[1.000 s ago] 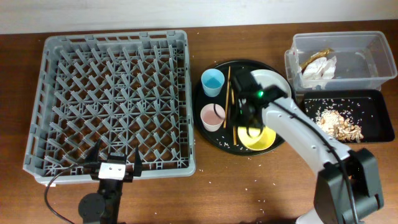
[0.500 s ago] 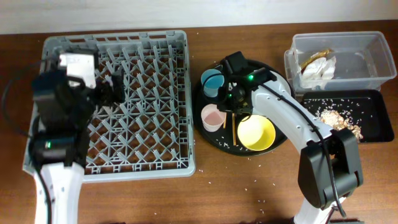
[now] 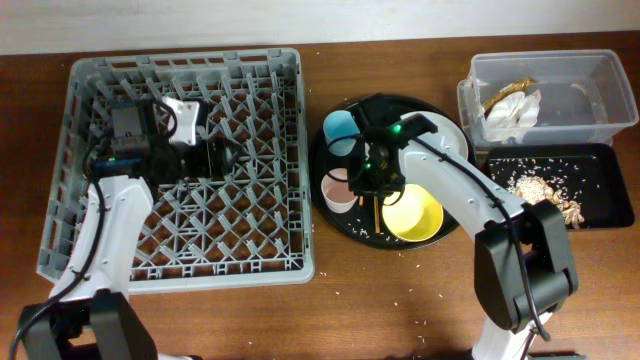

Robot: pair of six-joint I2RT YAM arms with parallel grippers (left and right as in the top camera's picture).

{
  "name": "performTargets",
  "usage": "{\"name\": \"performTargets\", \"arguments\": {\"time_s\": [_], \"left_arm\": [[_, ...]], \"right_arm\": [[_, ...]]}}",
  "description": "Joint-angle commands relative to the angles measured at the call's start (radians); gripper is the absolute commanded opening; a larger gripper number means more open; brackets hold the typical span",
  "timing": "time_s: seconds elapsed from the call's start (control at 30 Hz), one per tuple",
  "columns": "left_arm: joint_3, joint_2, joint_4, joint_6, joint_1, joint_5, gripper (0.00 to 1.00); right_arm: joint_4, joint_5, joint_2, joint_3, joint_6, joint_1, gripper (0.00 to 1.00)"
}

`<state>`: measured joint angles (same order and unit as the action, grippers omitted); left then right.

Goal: Sort waste into correct bins and load items into the dishwasher rack

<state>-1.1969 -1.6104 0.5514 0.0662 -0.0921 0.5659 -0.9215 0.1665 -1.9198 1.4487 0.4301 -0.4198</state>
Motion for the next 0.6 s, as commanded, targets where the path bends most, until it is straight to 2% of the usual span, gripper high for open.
{"name": "performTargets", "arguments": {"time_s": [0.0,0.07,0.13,0.17,0.2,0.23,0.27,0.3,0.43,0.57], "left_arm": [[-0.094,0.046,-0.005,-0.108,-0.001,0.106,0.62],[-0.095,0.087,-0.008,-0.108,-0.001,0.208,0.6],[-0.095,0.101,-0.015,-0.108,-0.001,0.414,0.6],[-0.095,0.094,-0.017,-0.107,-0.001,0.52,0.66],[-0.095,0.085,-0.029,-0.089,-0.001,0.606,0.79],[-0.095,0.057,-0.1,-0.069,-0.001,0.8,0.99],[-0.095,0.029,-0.184,-0.07,-0.001,0.951,0.99],[-0.095,-0.018,-0.241,-0.085,0.0,1.008,0.99],[-0.095,-0.092,-0.257,-0.085,0.041,1.008,0.99],[-0.095,-0.092,-0.282,-0.085,0.07,1.008,0.99]], "right_arm": [[0.051,0.007,-0.001,-0.043,0.023,-0.005,0.07],[0.063,0.035,0.003,-0.04,0.023,-0.004,0.04],[0.069,0.249,0.058,0.0,0.005,0.05,0.04],[0.116,0.357,0.133,0.004,-0.008,0.107,0.04],[0.191,0.456,0.198,0.004,-0.008,0.166,0.04],[0.282,0.563,0.223,0.004,-0.012,0.213,0.04],[0.383,0.694,0.22,0.002,-0.012,0.246,0.04],[0.542,0.862,0.202,0.001,-0.011,0.258,0.04],[0.74,0.992,0.159,0.001,0.005,0.187,0.04],[0.781,0.982,0.109,0.001,0.017,0.089,0.04]]}}
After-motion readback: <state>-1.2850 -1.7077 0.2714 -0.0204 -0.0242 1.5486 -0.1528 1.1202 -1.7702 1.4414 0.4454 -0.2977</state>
